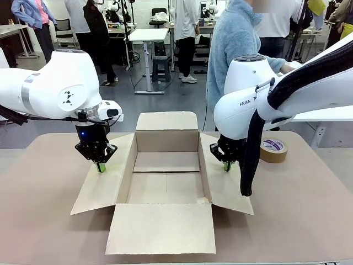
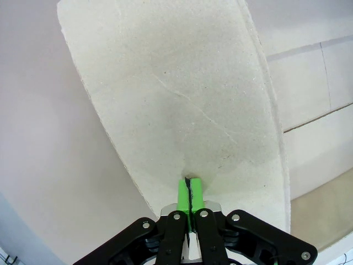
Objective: Wrap the clocks to prevent damage.
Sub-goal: Once the human has placed the objects inside and stepped back, release both hands from the side flaps of the Package Box.
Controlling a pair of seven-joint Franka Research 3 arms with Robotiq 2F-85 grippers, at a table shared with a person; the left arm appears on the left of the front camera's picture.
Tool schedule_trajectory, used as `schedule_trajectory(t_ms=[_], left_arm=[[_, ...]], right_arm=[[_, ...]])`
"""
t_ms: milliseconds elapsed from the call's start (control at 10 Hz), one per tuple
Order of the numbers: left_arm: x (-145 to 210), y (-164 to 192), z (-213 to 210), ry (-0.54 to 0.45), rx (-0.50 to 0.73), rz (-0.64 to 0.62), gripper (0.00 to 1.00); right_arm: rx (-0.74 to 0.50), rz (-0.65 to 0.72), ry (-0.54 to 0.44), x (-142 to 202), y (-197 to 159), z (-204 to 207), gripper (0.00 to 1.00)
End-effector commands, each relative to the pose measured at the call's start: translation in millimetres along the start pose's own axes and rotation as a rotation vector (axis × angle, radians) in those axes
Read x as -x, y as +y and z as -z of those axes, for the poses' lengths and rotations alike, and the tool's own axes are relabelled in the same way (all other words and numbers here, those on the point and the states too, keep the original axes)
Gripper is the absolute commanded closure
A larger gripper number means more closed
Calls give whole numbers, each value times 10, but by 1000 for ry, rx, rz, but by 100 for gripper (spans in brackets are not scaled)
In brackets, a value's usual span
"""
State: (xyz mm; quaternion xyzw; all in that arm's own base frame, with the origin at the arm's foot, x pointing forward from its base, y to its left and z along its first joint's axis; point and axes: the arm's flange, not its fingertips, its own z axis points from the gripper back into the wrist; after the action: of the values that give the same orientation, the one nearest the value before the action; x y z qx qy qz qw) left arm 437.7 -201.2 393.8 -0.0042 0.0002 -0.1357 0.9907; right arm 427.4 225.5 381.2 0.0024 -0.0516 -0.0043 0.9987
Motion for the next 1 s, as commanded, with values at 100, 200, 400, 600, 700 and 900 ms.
schedule_trajectory(t_ms=[100, 200, 400, 600, 700, 900], left_arm=[[0, 0, -1, 0, 0, 0, 100], [0, 0, -1, 0, 0, 0, 100], [0, 0, -1, 0, 0, 0, 100], [0, 0, -1, 0, 0, 0, 100], [0, 0, -1, 0, 0, 0, 100], [0, 0, -1, 0, 0, 0, 100]], right_arm=[[3, 3, 3, 20, 17, 24, 99], [3, 3, 3, 20, 17, 24, 99], [3, 3, 3, 20, 17, 24, 99], [3, 3, 3, 20, 17, 24, 99], [3, 3, 3, 20, 17, 24, 99], [3, 3, 3, 20, 17, 24, 99]])
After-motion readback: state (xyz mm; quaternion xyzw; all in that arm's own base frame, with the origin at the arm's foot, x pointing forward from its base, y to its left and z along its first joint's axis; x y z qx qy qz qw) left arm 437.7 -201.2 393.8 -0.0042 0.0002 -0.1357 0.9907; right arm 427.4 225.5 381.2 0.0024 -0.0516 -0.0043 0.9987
